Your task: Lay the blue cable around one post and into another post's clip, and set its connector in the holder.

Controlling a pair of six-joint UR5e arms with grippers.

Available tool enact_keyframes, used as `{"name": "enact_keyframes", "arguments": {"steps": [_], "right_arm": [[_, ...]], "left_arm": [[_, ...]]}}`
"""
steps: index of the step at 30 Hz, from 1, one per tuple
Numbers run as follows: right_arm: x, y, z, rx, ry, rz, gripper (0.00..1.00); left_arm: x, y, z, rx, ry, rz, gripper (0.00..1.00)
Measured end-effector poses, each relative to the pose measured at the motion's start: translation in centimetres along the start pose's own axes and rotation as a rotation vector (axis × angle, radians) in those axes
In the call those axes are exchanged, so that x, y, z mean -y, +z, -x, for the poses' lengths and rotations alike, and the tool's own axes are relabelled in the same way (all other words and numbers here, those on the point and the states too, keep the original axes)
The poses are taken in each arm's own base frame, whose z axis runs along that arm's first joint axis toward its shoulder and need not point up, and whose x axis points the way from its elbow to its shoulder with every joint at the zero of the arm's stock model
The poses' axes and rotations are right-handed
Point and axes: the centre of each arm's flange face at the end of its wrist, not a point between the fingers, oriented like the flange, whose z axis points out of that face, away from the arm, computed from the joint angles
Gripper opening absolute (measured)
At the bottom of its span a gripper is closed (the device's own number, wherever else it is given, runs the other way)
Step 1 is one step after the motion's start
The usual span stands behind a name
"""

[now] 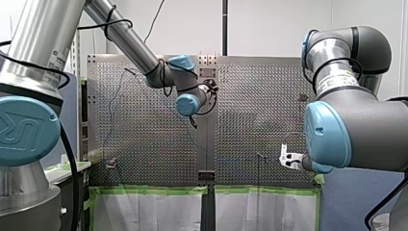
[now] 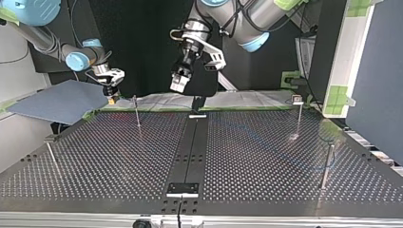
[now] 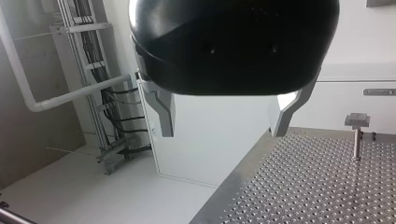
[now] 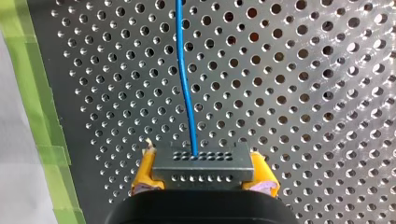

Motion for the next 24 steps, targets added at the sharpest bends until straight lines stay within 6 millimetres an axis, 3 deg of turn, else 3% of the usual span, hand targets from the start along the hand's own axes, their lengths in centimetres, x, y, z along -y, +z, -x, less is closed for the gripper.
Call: {"name": "enact_keyframes", "arguments": {"steps": [12,24], "right_arm": [[0.2,0.1,0.0,0.000,0.000,-0.004,0.00],[0.4,0.1,0.0,-0.002,-0.001,-0.007,0.00]], "left_arm": [[-1.4,-3.9,2.5,-0.021,0.016,0.020,0.98],[-5.6,-9.5,-3.2,-0.173,0.095,0.072,0.98]]}}
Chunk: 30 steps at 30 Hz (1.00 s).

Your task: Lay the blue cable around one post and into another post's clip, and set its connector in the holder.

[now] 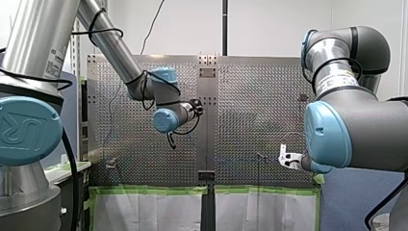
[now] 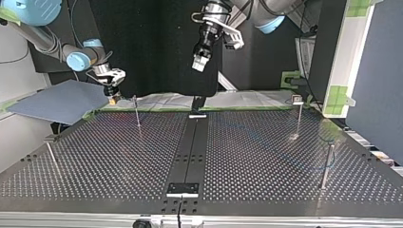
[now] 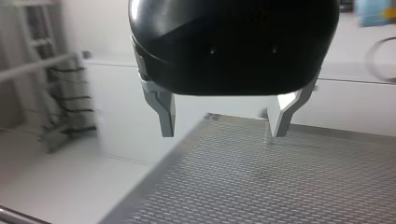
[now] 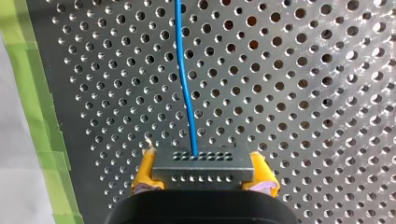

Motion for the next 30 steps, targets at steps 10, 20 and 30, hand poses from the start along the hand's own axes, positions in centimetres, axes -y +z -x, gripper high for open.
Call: {"name": "enact_keyframes", "arguments": {"steps": [10,20,30], "right_arm": [[-0.7,0.0,-0.8,-0.002,-0.040,0.047,0.00],[0.4,0.0,-6.1,-0.027,-0.085,0.072,0.00],[3.7,0.0,-11.7,-0.069,-0.106,0.036,0.00]], "left_arm": [[-2.6,-4.2,-3.7,-0.108,0.051,0.023,0.98],[-4.6,-8.7,-5.2,-0.197,0.084,0.032,0.98],[-6.6,-13.4,-6.1,-0.286,0.116,0.051,0.98]]}}
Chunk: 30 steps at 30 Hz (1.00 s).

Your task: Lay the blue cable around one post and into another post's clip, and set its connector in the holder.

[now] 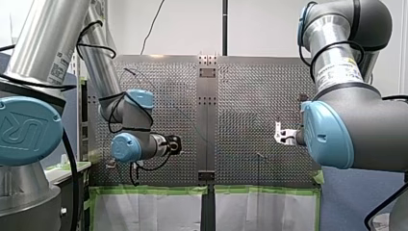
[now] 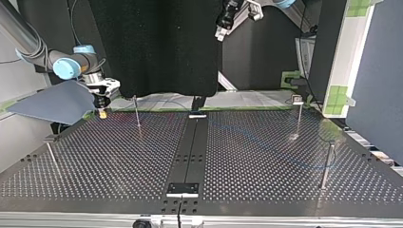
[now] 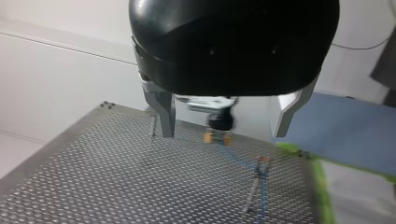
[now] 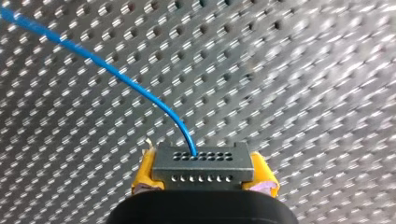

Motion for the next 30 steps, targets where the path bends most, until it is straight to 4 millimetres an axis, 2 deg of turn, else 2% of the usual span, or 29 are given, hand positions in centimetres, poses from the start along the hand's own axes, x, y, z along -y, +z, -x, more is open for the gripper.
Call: {"name": "enact_keyframes", "arguments": {"steps": [5,16,30], "right_arm": [[1.5,-0.2,-2.8,-0.013,-0.006,-0.017,0.00],[3.9,-1.3,-9.4,-0.051,0.010,-0.042,0.00],[4.4,-3.8,-17.9,-0.125,-0.004,0.042,0.00]], "left_arm": [[-0.6,-1.4,-0.7,-0.032,0.010,0.002,0.98],[-0.7,-1.7,-0.8,-0.037,0.012,0.000,0.98],[-0.6,-1.7,-0.9,-0.043,0.013,-0.008,0.98]]}}
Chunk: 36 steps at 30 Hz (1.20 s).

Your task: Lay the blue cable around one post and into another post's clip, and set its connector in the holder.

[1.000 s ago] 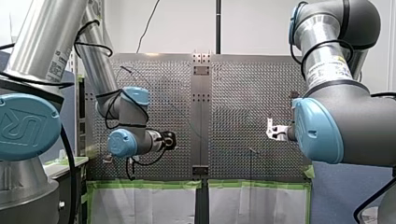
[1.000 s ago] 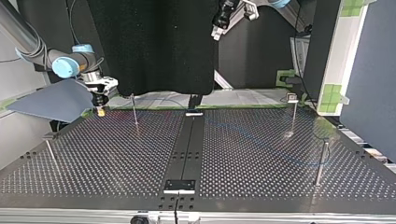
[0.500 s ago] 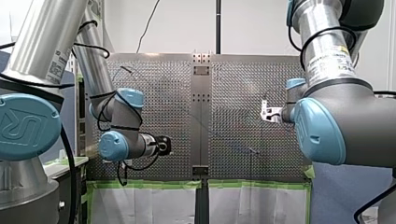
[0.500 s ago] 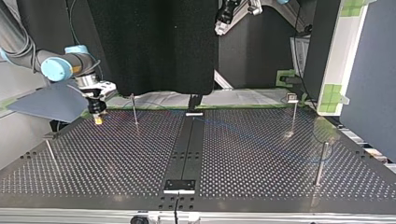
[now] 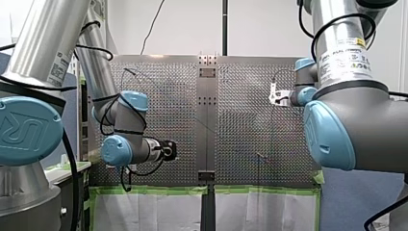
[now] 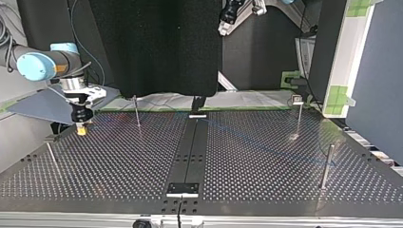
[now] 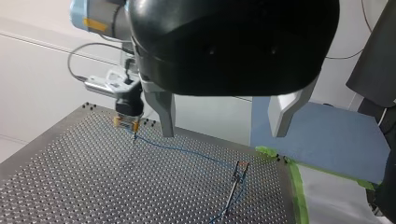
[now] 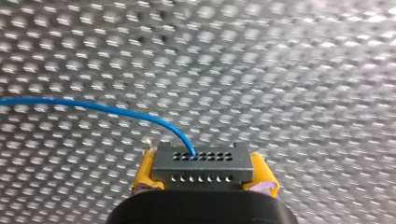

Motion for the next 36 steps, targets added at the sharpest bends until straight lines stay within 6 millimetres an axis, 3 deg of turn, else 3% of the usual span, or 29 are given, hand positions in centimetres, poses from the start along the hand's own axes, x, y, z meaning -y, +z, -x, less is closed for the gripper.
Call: {"name": "enact_keyframes", "arguments": {"steps": [4,7,21,36], "right_arm": [[-0.3,-0.4,-2.0,-0.029,-0.009,0.014,0.00],[-0.7,-0.5,-2.4,-0.035,-0.012,0.026,0.00],[-2.4,-0.5,-2.0,-0.036,-0.021,0.101,0.00],[-5.7,-1.4,-1.5,0.015,-0.007,0.142,0.00]], "left_arm": [[0.0,0.0,0.0,-0.002,0.003,0.002,0.98],[0.0,0.0,0.0,-0.002,0.003,0.002,0.98],[-0.1,0.0,0.0,-0.003,0.004,0.004,0.98],[-0.2,-0.3,-0.2,-0.026,0.026,0.010,0.98]]}}
